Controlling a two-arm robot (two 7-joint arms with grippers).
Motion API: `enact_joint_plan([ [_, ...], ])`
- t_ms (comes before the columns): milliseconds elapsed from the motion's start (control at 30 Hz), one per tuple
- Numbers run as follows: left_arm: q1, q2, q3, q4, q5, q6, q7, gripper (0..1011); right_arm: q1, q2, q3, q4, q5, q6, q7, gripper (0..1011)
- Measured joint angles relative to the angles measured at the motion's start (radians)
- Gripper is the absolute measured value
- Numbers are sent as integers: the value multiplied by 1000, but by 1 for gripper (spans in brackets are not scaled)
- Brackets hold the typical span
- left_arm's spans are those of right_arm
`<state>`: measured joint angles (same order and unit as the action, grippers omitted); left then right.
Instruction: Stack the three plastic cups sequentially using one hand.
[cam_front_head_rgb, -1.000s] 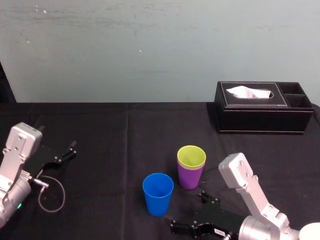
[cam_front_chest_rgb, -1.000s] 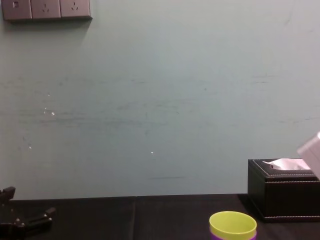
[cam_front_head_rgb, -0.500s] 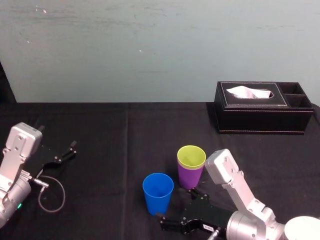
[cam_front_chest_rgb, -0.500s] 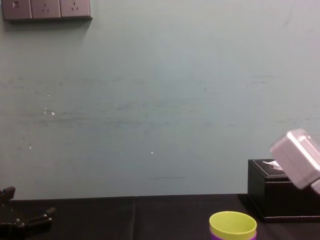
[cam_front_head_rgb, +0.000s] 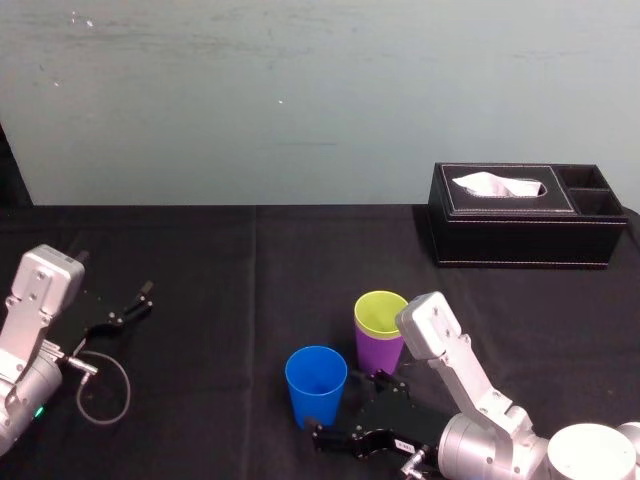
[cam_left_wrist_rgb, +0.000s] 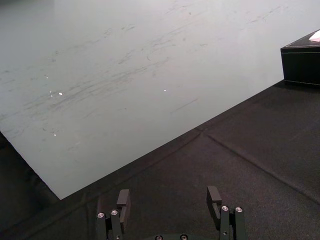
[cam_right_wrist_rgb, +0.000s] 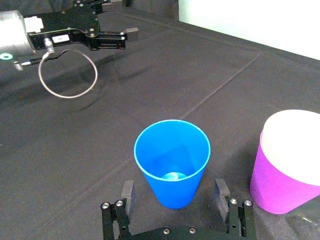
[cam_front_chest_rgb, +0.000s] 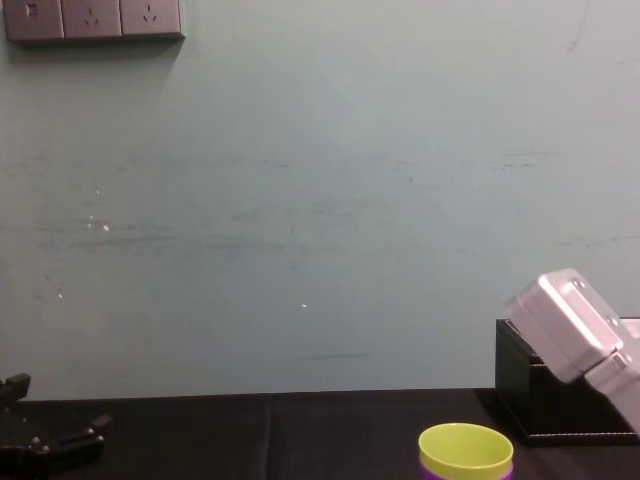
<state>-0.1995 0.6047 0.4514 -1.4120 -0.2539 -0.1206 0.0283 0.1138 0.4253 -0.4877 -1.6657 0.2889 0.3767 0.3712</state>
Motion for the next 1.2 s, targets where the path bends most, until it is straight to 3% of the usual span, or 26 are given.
enact_joint_plan([
  [1200, 0, 0, 0, 0, 0, 0, 0, 1000, 54, -78, -16, 94, -39, -4, 0, 1003],
])
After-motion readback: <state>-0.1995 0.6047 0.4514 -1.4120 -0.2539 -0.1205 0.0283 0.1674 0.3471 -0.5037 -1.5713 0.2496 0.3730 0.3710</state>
